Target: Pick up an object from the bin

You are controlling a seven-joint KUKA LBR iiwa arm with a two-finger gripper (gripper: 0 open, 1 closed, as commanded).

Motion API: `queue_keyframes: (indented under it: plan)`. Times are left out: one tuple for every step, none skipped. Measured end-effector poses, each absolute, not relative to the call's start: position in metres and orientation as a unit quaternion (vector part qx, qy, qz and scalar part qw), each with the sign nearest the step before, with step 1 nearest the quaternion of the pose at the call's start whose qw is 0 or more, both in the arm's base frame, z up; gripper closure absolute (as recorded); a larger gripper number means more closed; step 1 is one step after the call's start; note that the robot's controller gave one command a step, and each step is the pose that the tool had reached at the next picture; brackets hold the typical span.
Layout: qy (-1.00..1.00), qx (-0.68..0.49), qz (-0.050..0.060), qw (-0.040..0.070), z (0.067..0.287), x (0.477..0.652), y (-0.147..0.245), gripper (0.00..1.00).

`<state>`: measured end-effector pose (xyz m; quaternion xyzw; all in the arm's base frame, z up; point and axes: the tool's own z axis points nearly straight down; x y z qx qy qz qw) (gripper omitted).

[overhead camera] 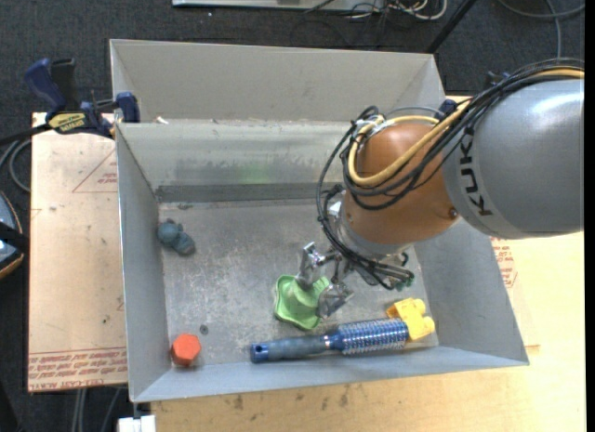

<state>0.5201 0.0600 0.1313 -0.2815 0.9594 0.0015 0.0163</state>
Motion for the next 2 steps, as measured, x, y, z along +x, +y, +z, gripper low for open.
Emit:
queue_keyframes:
  plan:
    - [0.872, -0.490, -0.001, 0.004, 0.264, 0.529, 0.077, 1.00]
    - [0.895, -0.446, 0.003, -0.004, 0.136, 0.494, 0.100, 1.00]
